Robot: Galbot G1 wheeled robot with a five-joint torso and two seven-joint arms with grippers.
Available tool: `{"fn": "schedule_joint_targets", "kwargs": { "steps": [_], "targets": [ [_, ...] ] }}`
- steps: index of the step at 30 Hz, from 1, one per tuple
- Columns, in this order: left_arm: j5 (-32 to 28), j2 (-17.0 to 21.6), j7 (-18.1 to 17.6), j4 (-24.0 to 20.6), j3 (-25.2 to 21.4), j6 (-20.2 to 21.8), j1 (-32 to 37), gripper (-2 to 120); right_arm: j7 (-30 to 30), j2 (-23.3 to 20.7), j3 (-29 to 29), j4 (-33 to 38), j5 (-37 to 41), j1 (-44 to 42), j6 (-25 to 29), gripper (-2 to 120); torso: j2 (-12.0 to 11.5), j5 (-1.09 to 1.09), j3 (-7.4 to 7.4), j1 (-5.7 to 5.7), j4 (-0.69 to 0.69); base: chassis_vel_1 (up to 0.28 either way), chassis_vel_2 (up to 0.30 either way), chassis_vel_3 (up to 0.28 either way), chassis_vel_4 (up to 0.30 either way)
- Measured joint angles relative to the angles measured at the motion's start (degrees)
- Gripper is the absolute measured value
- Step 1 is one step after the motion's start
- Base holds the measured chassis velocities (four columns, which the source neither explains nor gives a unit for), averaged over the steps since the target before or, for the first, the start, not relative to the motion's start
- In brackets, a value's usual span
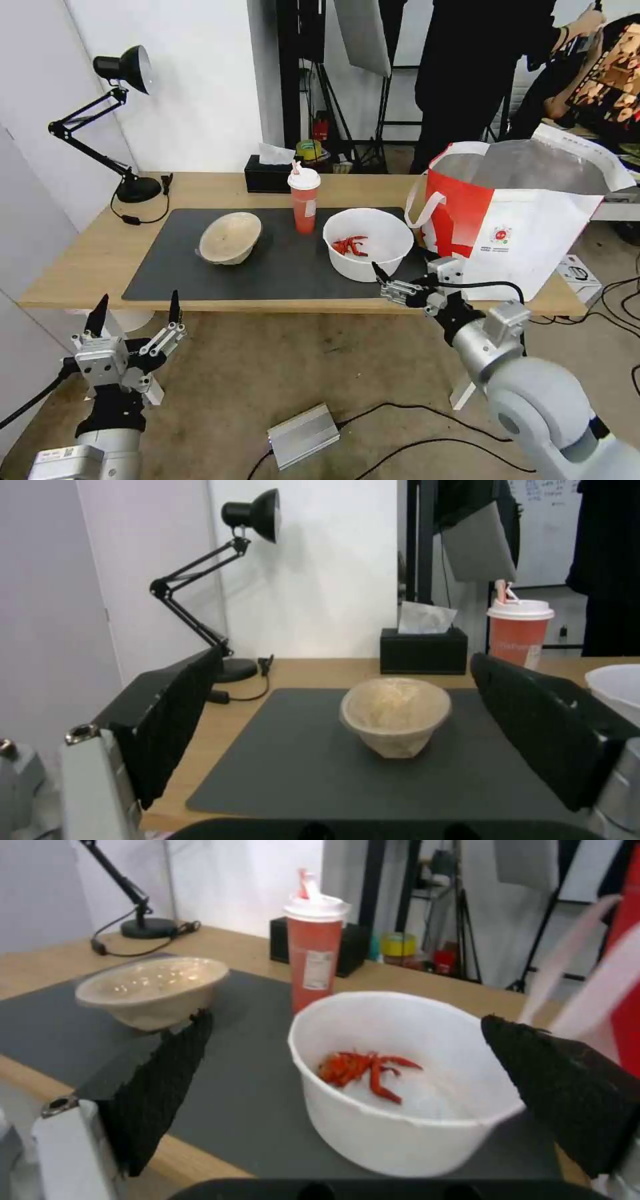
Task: Pick up the trash from the table and place it into the takeout bag.
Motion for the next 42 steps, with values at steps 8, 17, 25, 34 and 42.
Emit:
{"fn": "schedule_joint_targets", "kwargs": {
  "steps": [8,17,25,34,42],
  "targets": [
    [0.14,-0.02,0.02,0.0,-0.08,-0.02,0.36,100,0.03,-1.95,-5.11,-4.38,2.17,9.6,-1.49,100,0.0,0.0,0.0,0.0,0.0,0.0,0.0,0.0,0.0],
    [0.19,-0.1,0.03,0.0,-0.34,-0.04,0.52,100,0.94,-4.15,-8.78,-8.91,8.99,17.3,-3.84,100,0.0,0.0,0.0,0.0,0.0,0.0,0.0,0.0,0.0],
    [0.13,0.02,-0.02,0.0,-0.95,-0.11,0.33,100,1.71,-5.92,-15.21,-12.86,15.77,25.77,-6.73,100,0.0,0.0,0.0,0.0,0.0,0.0,0.0,0.0,0.0],
    [-0.08,-0.21,-0.14,0.0,-0.77,-0.13,-0.05,100,2.32,-4.41,-22.18,-18.22,20.6,33.81,-10.24,100,0.0,-0.01,0.0,0.0,0.01,0.0,0.0,0.0,0.0],
    [-0.08,-0.51,-0.25,0.0,-0.65,-0.04,-0.07,100,6.47,-3.32,-25.87,-21.51,26.67,37.48,-13.53,100,0.0,-0.01,0.0,0.0,0.0,0.0,0.0,0.0,0.0]
  ]
}}
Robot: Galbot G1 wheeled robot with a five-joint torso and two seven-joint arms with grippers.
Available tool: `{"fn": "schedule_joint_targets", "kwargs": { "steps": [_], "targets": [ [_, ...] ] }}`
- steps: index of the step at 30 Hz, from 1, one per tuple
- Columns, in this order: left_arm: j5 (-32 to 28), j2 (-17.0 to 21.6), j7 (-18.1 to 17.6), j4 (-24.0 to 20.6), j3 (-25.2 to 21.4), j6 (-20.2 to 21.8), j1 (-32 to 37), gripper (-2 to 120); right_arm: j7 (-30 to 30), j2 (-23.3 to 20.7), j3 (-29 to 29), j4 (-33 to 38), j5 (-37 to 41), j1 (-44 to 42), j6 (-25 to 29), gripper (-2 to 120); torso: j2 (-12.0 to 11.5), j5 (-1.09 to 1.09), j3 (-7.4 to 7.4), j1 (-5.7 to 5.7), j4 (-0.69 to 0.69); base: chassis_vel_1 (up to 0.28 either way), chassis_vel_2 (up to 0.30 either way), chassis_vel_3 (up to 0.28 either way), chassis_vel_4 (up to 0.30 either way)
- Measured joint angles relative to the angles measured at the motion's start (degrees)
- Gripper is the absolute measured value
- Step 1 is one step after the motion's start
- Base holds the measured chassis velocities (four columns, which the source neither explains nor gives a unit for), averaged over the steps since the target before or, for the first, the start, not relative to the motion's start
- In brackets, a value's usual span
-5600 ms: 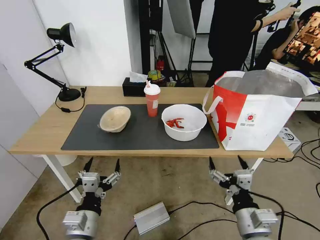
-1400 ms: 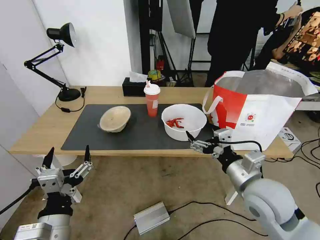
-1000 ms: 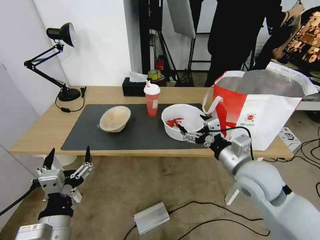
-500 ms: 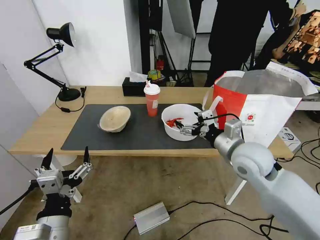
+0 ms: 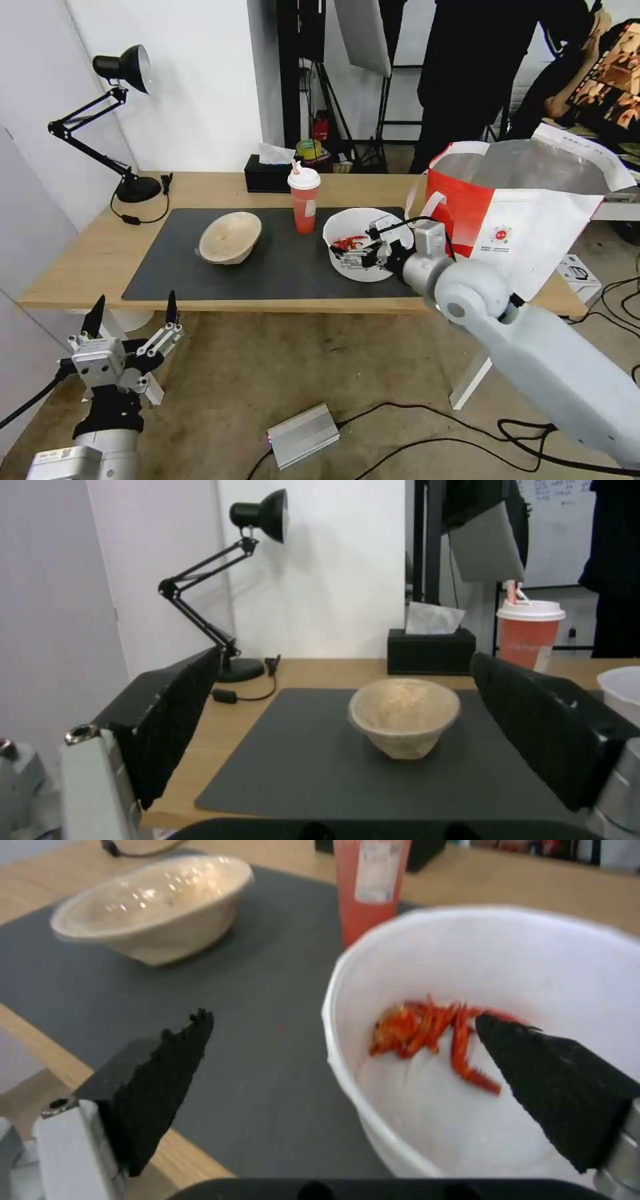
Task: Pick up the trash from the table and place it into the takeout bag.
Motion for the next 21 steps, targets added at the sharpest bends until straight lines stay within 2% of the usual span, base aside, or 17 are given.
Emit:
{"fn": "schedule_joint_targets", "kwargs": {
  "steps": [6,21],
  "targets": [
    [0.0,0.0,-0.09,0.0,0.03,0.03,-0.07,100,2.45,1.76,-2.59,-3.53,1.65,2.1,-2.18,100,0.0,0.0,0.0,0.0,0.0,0.0,0.0,0.0,0.0],
    [0.05,-0.14,-0.09,0.0,0.43,0.09,-0.8,100,6.36,4.93,-8.24,-9.63,2.31,8.2,-3.38,100,0.01,0.0,0.0,0.0,0.0,0.0,0.0,0.0,0.0]
  ]
}}
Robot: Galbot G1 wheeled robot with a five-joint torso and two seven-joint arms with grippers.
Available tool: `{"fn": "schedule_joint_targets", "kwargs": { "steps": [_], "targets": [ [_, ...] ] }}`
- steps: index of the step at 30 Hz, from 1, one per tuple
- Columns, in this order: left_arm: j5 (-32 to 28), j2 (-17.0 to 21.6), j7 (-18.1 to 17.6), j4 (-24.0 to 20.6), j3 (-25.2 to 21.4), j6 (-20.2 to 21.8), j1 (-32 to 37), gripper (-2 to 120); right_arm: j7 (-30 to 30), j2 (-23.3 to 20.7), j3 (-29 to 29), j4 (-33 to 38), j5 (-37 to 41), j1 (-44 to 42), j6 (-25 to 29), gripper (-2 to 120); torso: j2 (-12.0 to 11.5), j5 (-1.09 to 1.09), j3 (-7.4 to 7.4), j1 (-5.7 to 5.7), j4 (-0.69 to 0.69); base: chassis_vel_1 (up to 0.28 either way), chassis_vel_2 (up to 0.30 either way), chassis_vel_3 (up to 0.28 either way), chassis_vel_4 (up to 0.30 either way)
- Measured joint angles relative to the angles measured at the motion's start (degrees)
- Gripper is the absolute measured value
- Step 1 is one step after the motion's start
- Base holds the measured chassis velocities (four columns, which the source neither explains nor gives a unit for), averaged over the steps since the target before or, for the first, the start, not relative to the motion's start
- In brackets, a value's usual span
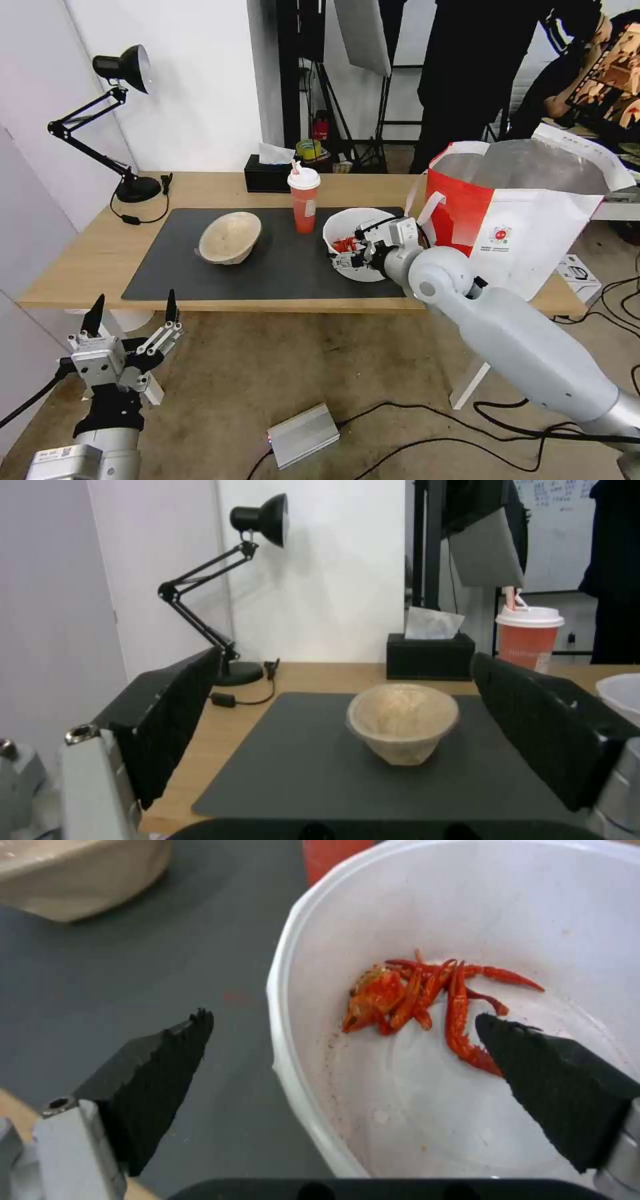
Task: Pick up the trash from the table and place it into the takeout bag.
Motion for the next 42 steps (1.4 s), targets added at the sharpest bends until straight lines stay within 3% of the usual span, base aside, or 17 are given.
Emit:
{"fn": "schedule_joint_targets", "kwargs": {
  "steps": [17,42],
  "targets": [
    [-0.08,-0.02,-0.03,0.0,0.09,-0.01,-0.71,100,4.79,5.25,-5.38,-6.42,0.71,3.83,-0.03,100,0.0,0.0,0.0,0.0,0.0,0.0,0.0,0.0,0.0],
    [-0.43,0.37,-0.08,0.0,-0.09,-0.08,-0.72,100,12.75,8.58,-7.53,-7.42,2.49,4.61,0.02,96,0.0,0.0,0.0,0.0,0.0,0.0,0.0,0.0,0.0]
  ]
}}
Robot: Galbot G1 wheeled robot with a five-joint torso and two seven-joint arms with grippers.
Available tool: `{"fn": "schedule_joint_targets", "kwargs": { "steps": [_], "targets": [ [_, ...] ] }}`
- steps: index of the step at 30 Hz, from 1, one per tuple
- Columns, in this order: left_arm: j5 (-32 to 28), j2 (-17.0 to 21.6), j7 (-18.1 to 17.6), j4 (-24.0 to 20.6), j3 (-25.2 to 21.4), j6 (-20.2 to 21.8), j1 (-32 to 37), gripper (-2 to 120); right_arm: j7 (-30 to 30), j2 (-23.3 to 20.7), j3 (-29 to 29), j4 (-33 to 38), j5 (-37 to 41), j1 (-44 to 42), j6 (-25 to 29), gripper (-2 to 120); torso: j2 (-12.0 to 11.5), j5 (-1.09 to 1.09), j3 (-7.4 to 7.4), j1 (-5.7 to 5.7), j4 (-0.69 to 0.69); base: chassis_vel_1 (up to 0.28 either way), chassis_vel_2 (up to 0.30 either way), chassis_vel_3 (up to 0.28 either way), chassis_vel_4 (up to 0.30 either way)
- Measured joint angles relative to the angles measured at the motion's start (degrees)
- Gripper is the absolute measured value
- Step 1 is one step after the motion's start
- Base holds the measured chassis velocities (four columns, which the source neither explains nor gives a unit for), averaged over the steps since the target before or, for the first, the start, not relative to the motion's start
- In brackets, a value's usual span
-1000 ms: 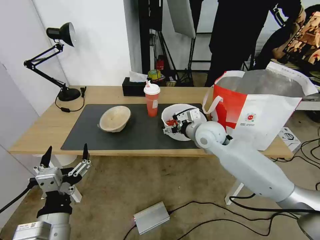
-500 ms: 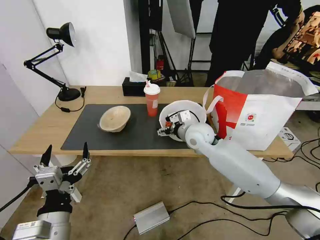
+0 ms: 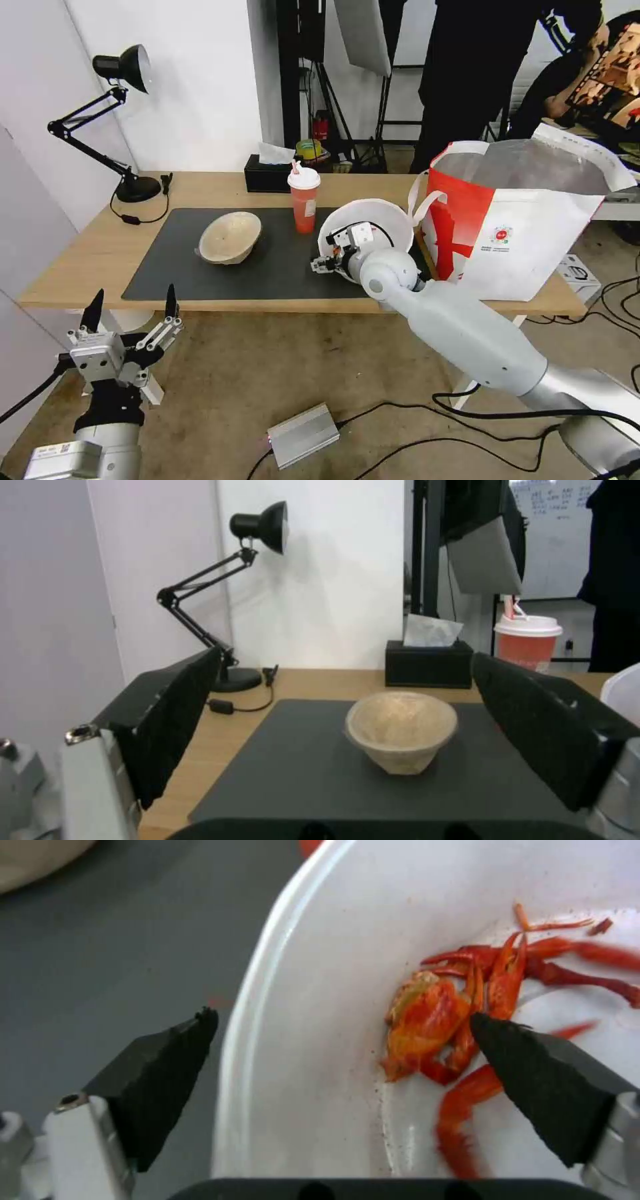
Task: Pick up the trash from the table and place it into the takeout bag.
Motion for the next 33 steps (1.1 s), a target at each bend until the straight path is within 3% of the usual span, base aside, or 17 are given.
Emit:
{"fn": "schedule_joint_targets", "kwargs": {
  "steps": [8,17,21,33],
  "targets": [
    [0.0,0.01,-0.01,0.0,0.08,-0.03,-0.04,100,1.19,-0.89,-0.35,2.53,0.38,-0.15,0.05,68,0.0,0.0,0.0,0.0,0.0,0.0,0.0,0.0,0.0],
    [0.0,-0.02,-0.02,0.0,0.03,-0.07,-0.21,100,2.12,-1.07,-0.75,3.9,0.71,-0.29,0.06,61,0.0,0.0,0.0,0.0,0.0,0.0,0.0,0.0,0.0],
    [-0.03,-0.01,-0.03,0.0,-0.01,-0.08,-0.35,100,2.16,-0.93,-0.76,3.95,0.77,-0.43,0.06,50,0.0,0.0,0.0,0.0,0.0,0.0,0.0,0.0,0.0],
    [-0.84,0.13,-0.04,0.01,-0.07,-0.08,-0.9,100,2.24,-0.75,-0.55,3.21,0.95,-1.04,0.11,4,0.01,0.0,-0.01,0.0,-0.01,0.0,0.0,0.0,0.0]
  ]
}}
